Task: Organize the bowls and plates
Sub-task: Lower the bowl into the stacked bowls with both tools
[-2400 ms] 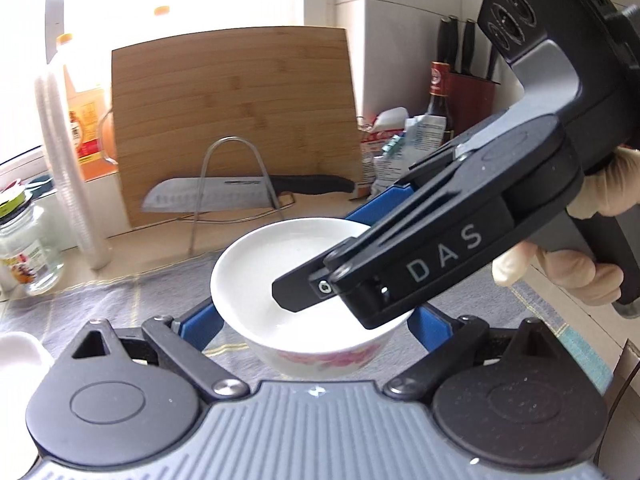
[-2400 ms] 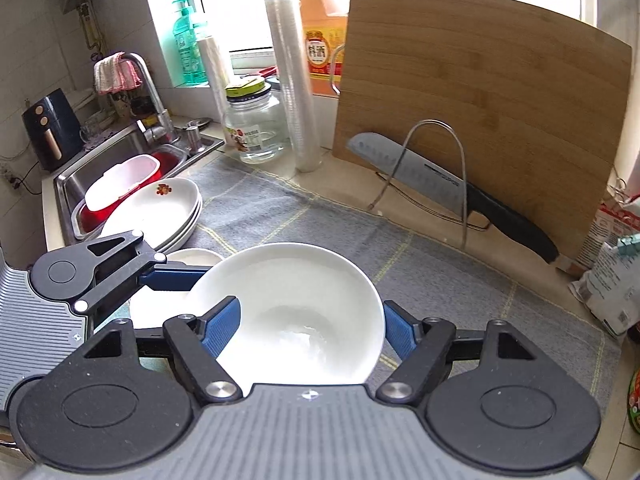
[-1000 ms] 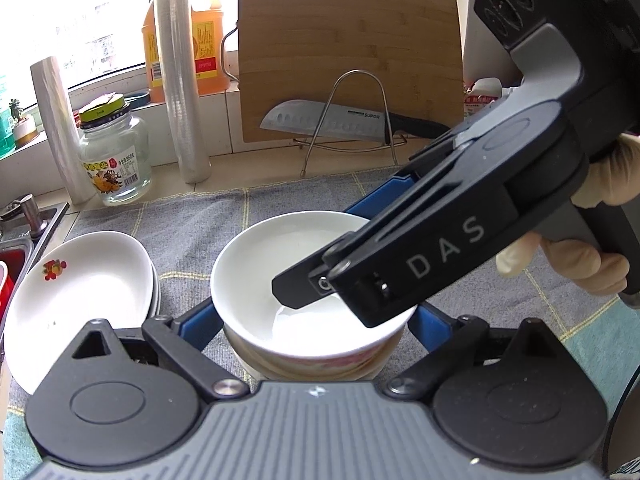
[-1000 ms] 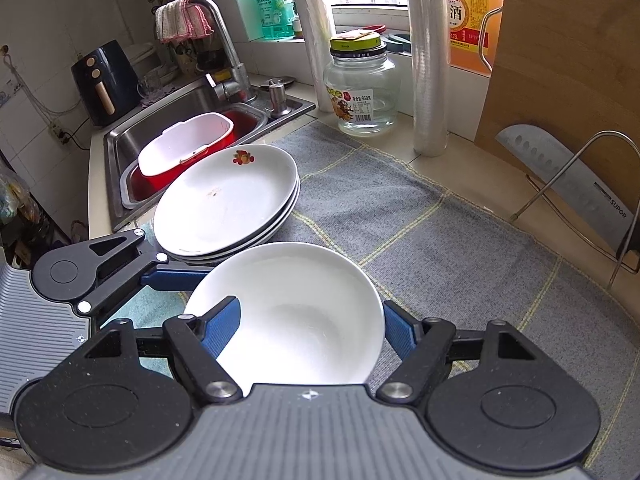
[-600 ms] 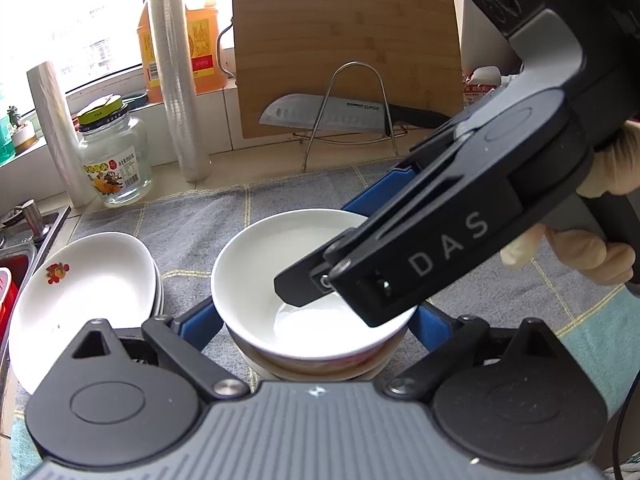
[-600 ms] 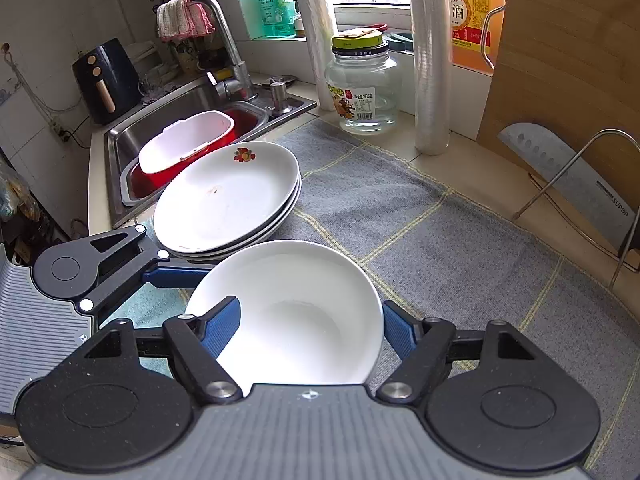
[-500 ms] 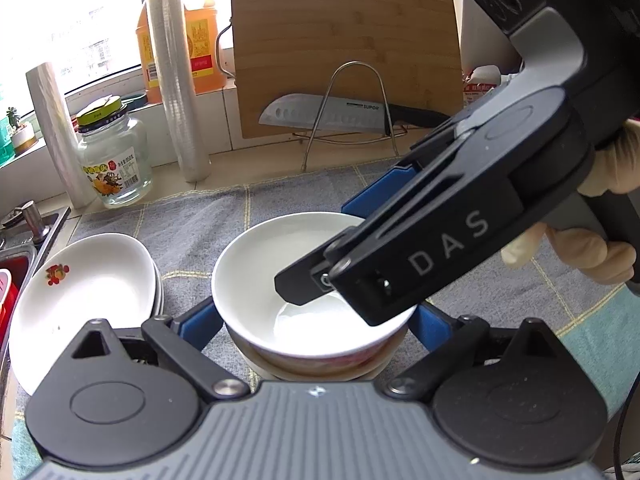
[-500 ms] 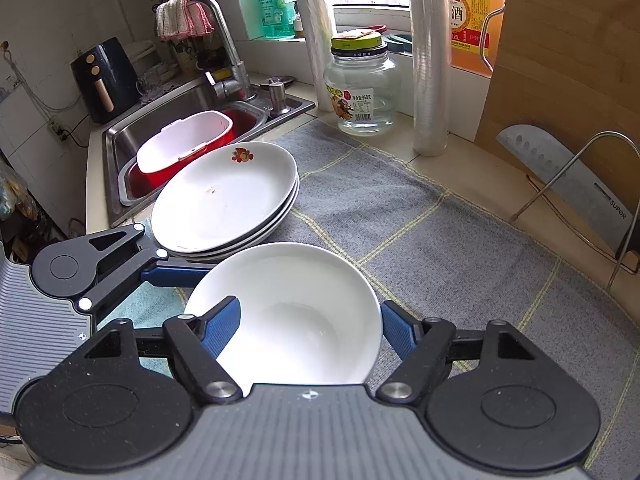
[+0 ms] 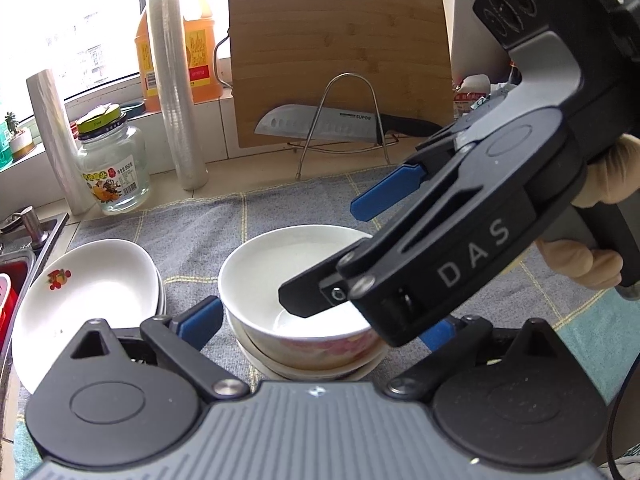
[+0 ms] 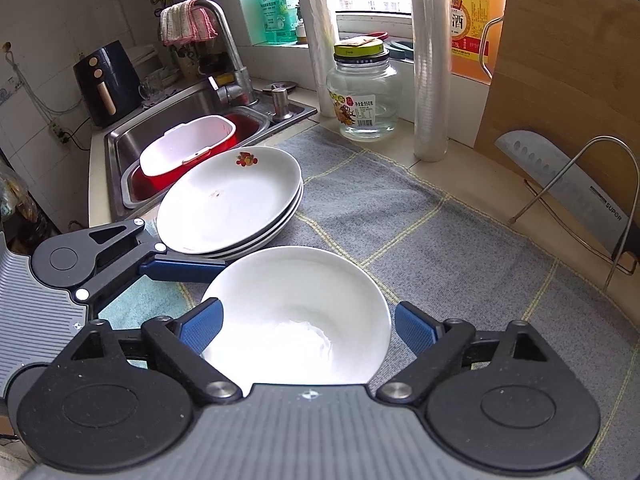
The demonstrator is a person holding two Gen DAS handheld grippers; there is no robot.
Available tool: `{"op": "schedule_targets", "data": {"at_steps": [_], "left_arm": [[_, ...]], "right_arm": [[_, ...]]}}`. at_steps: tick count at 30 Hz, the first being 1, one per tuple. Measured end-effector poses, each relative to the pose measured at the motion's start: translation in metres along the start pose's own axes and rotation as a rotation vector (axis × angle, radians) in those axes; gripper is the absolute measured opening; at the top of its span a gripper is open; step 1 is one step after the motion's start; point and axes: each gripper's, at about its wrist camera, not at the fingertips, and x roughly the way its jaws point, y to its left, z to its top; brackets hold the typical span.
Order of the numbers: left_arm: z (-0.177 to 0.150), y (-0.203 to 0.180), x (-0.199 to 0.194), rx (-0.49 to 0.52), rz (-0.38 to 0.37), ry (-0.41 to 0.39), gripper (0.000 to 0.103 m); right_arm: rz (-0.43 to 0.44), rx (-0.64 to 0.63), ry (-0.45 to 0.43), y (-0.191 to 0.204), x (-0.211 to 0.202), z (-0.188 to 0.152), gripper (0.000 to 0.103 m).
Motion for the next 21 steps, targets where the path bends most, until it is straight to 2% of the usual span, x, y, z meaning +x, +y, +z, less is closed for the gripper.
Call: {"op": "schedule_targets", "data": {"at_steps": [2,15,21], "left_arm": [[-0.001,0.0,-0.004,0.007,-0.002,-0.001,0.1],[-0.018,0.007,-0.018,-0.02,-0.006,0.018,0.1],[-0.021,0.01,-0.019,-0.012,-0.021,0.023,0.1]], "right_arm": [[-0.008,-0.005,-0.009,0.002,-0.002,-0.001,0.103],[-0.042,-0.073,0.004,0.02,0.001,-0.012,0.103],[-0.058,-0.046,-0.022,0.018,-0.007,-0.011,0.103]]}}
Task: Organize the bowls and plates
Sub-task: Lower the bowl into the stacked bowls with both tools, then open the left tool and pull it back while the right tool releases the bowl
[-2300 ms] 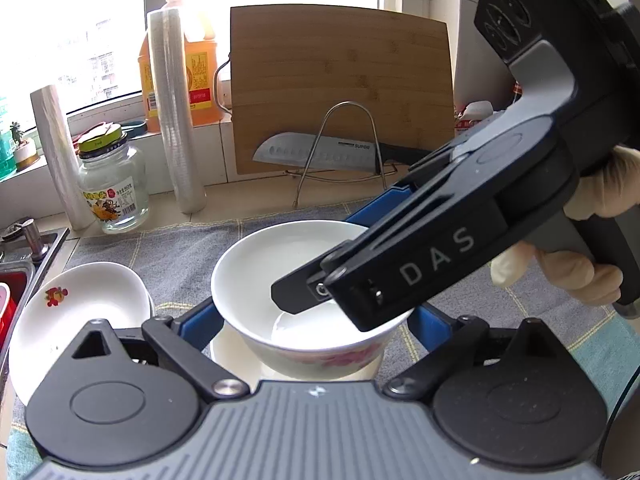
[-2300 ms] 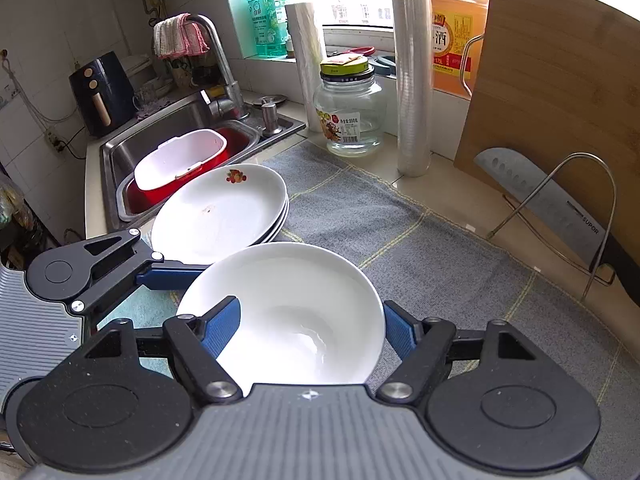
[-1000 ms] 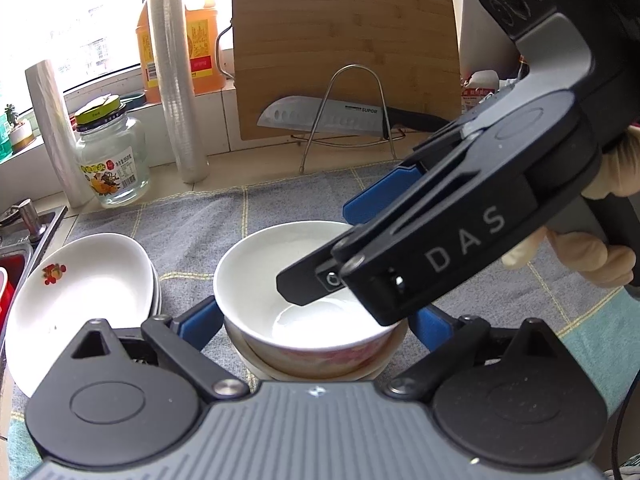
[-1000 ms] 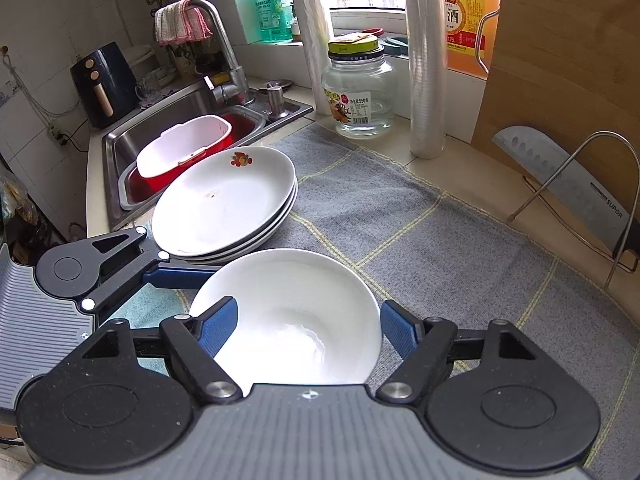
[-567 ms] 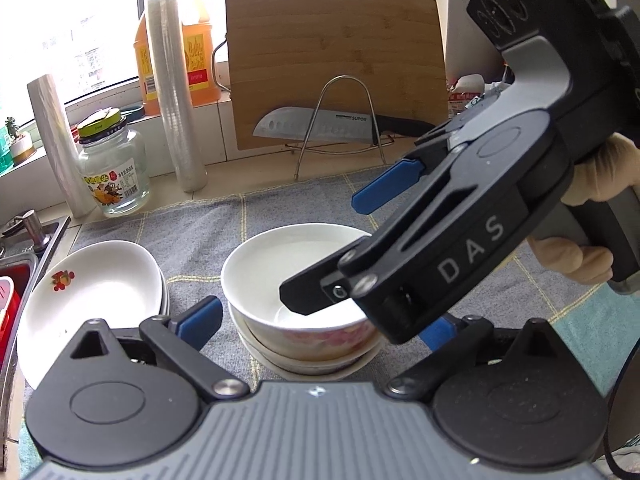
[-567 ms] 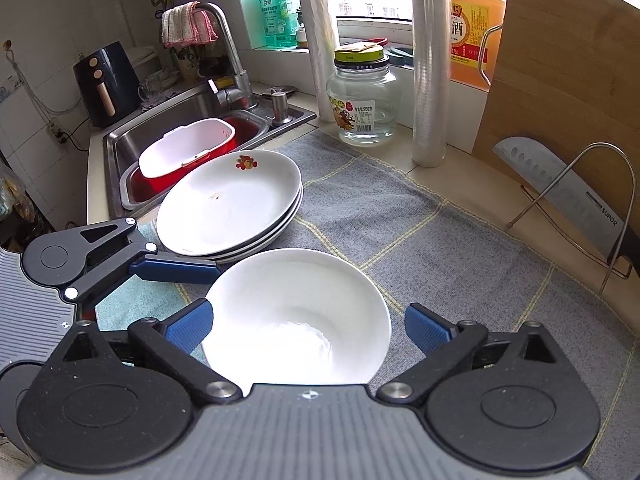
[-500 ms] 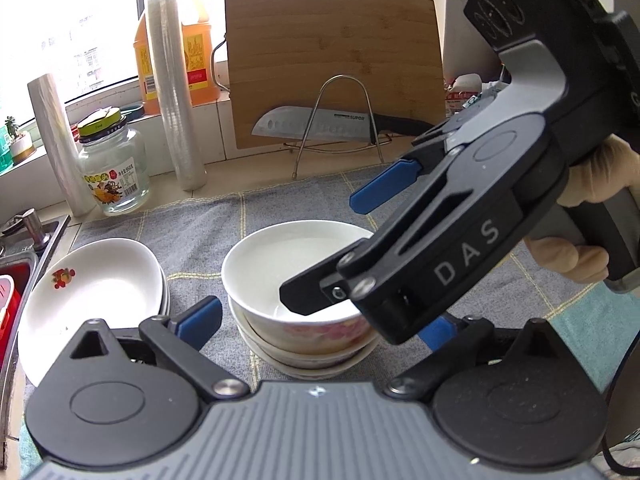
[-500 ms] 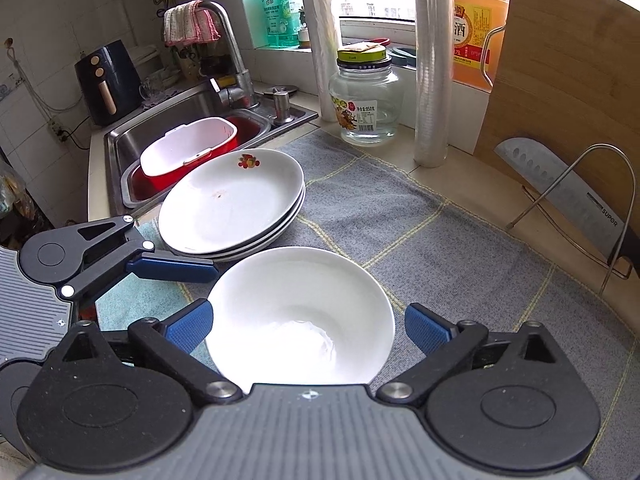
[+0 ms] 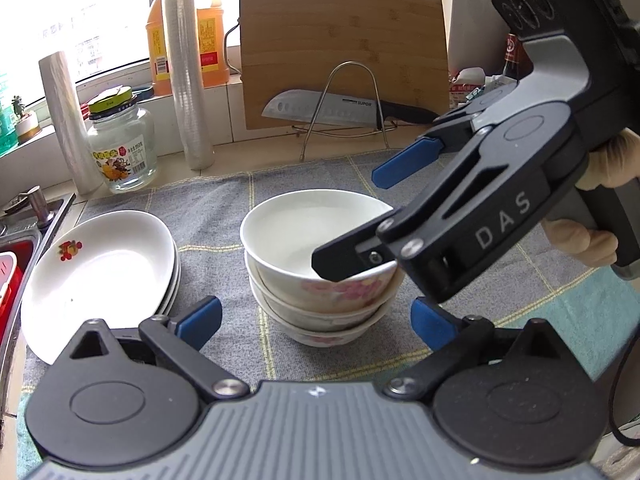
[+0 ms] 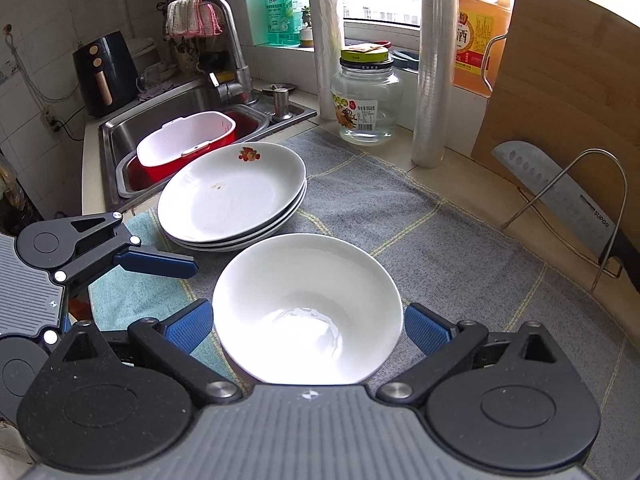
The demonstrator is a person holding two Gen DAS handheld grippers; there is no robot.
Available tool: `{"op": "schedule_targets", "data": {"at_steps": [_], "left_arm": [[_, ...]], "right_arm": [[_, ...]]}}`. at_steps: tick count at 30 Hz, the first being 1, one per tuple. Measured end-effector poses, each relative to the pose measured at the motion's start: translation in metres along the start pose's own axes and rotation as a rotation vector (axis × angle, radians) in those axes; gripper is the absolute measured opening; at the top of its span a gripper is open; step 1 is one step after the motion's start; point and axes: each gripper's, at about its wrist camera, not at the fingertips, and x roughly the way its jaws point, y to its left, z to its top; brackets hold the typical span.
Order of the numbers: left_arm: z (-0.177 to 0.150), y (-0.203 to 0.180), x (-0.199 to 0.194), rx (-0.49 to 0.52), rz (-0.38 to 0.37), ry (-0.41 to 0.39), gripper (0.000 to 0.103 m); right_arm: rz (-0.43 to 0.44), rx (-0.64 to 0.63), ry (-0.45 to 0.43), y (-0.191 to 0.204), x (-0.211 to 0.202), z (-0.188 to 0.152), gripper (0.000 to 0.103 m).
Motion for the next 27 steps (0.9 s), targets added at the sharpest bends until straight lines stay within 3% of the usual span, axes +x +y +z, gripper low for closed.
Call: {"op": "schedule_targets", "data": {"at_steps": [7,17,27], "left_arm": [[-0.011,0.005,0.01,0.032,-0.042,0.028,0.1],[-0.032,0.028,0.052,0.076,-0.157,0.164,0.1],[-0.028,0.029,0.072,0.237,-0.217,0.173,0.103]], "right_arm": [[-0.031,0.021,-0.007,0.003,-0.001,-0.004,0.103],[-0.056,0.052,0.008,-0.002,-0.024,-0.037,0.103],[-0.236,-0.014,0.137,0.01,0.014,-0.07,0.103]]}}
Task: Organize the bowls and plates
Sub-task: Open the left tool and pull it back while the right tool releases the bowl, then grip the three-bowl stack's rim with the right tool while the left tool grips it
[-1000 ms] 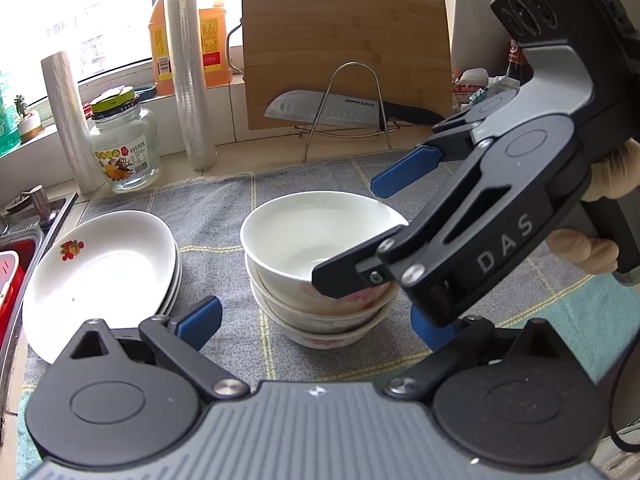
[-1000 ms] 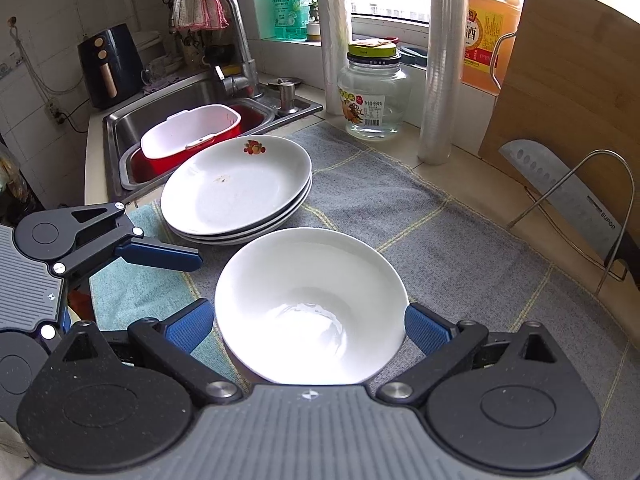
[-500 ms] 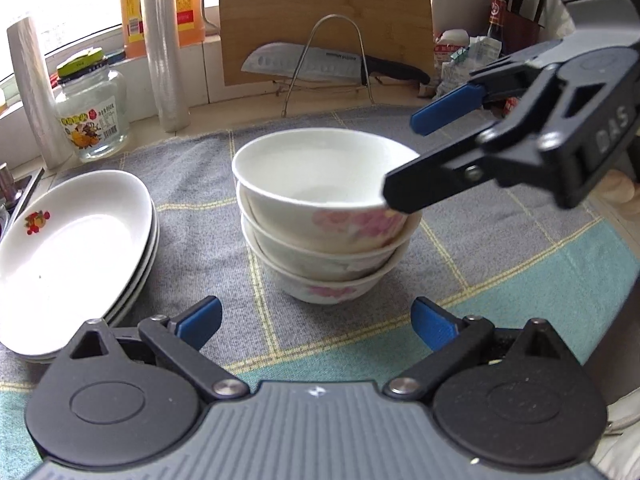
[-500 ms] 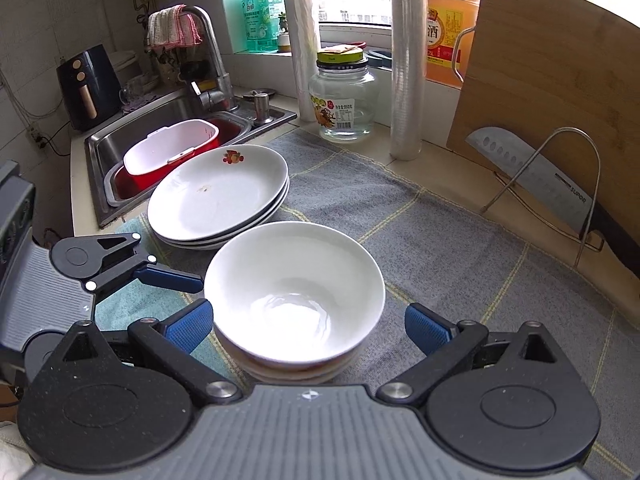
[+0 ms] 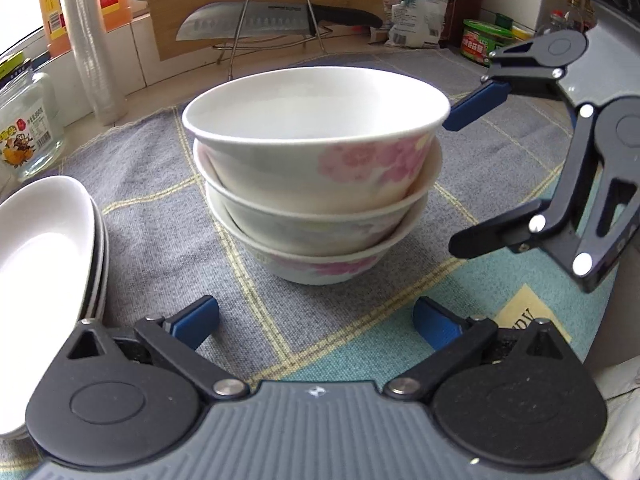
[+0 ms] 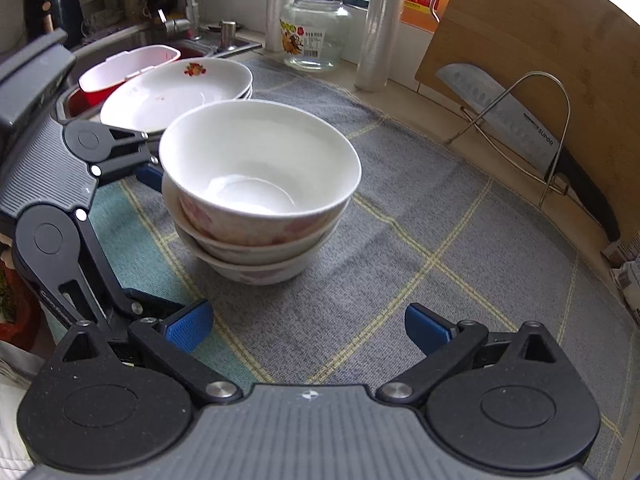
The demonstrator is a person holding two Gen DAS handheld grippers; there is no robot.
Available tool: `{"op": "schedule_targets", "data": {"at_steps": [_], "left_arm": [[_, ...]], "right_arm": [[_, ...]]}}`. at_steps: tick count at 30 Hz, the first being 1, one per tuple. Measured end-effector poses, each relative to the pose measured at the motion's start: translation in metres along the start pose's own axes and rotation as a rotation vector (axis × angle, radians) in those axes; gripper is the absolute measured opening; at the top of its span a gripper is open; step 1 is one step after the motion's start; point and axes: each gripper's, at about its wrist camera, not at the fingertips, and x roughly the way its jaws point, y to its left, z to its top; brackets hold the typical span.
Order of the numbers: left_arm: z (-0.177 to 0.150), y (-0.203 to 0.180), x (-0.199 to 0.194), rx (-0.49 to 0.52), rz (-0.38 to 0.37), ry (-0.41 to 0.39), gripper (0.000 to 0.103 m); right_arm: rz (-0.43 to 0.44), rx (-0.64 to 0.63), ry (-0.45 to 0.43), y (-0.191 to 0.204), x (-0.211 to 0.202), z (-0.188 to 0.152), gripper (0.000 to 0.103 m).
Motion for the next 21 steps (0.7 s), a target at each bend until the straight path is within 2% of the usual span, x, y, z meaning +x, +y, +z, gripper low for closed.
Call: {"op": "schedule_targets", "data": {"at_steps": [5,12,16,21], "left_arm": [[-0.003,0.005,0.001,0.03,-0.021,-0.036,0.103],[-0.007,0.007,0.0,0.027,-0.019,-0.06,0.103],[-0.004,0.005,0.0,0.011,0.0,-0.03,0.103],[0.002,0.005,0.002,0.003,0.006,0.007,0.103]], "right_arm": [[-0.027,0.004,0.037,0.003,0.024,-0.006,0.103],[0.045,0.011,0.024,-0.004,0.038,-0.001,0.103],[0.101,-0.019,-0.009,-0.012,0.042,-0.002,0.103],[0.122,-0.045,-0.057,-0.014,0.041,-0.008,0.103]]}}
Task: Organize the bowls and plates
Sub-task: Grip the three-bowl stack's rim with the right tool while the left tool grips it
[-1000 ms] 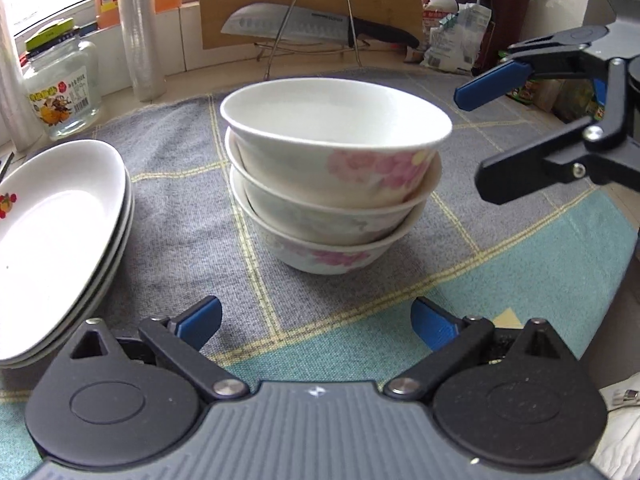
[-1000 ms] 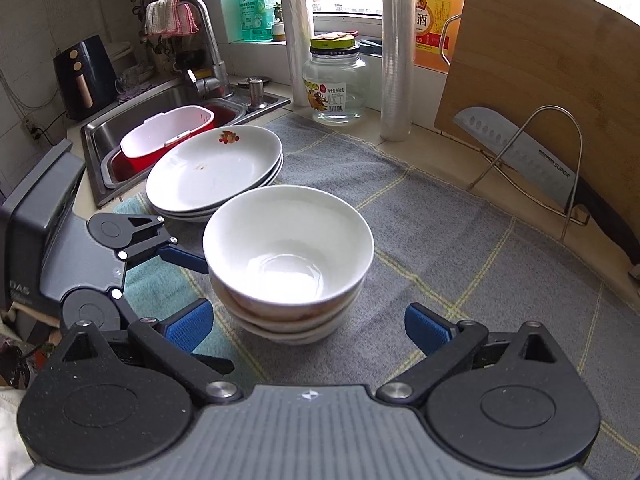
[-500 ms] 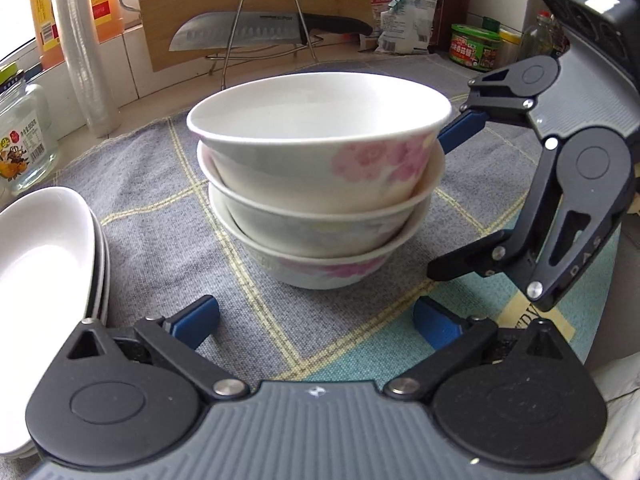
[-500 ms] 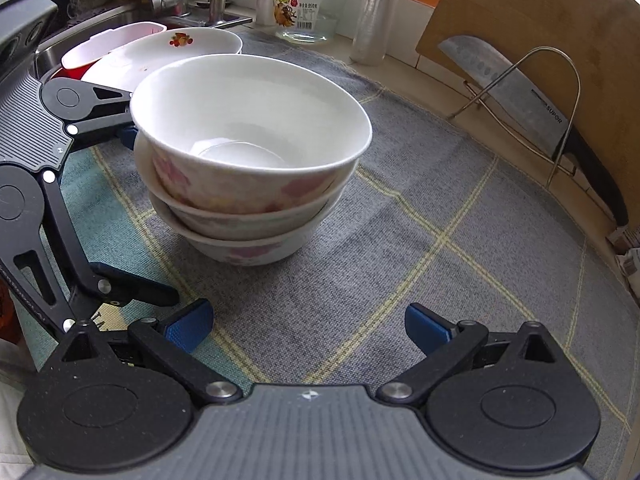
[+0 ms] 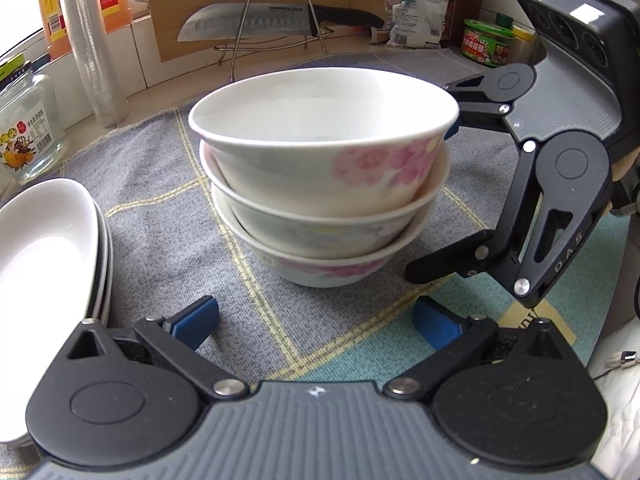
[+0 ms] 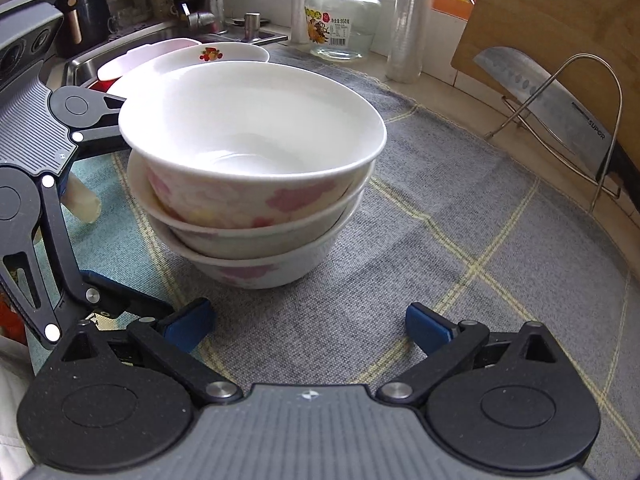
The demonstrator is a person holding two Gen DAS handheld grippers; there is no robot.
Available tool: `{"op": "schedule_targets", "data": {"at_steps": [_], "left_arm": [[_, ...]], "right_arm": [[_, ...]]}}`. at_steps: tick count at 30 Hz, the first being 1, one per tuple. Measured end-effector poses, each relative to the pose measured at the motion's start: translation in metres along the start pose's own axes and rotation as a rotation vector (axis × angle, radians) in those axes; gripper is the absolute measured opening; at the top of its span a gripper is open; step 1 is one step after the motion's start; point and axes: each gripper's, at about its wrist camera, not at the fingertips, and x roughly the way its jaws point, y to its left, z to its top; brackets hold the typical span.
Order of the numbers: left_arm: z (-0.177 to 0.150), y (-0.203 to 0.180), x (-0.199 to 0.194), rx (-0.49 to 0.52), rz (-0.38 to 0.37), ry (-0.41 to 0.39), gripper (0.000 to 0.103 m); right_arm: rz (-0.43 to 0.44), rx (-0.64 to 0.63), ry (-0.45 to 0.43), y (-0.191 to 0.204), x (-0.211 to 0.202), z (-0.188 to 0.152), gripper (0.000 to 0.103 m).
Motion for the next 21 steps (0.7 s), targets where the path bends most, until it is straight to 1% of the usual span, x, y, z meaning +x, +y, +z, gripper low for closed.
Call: {"op": "schedule_targets", "data": {"at_steps": [5,12,15,21], "left_arm": [[0.009,0.003,0.005,0.029,-0.023,0.046,0.103],[0.017,0.006,0.011,0.108,-0.075,0.061,0.103],[0.016,0.007,0.011,0.144,-0.103,0.045,0.103],[0.012,0.011,0.013,0.169,-0.129,-0.006,0.103]], "right_arm": [[0.007,-0.009,-0.061,0.0,-0.003,-0.009,0.103],[0.011,-0.014,-0.085,0.0,-0.004,-0.012,0.103],[0.012,-0.015,-0.079,0.0,-0.005,-0.012,0.103],[-0.005,0.007,-0.041,0.001,-0.003,-0.006,0.103]]}}
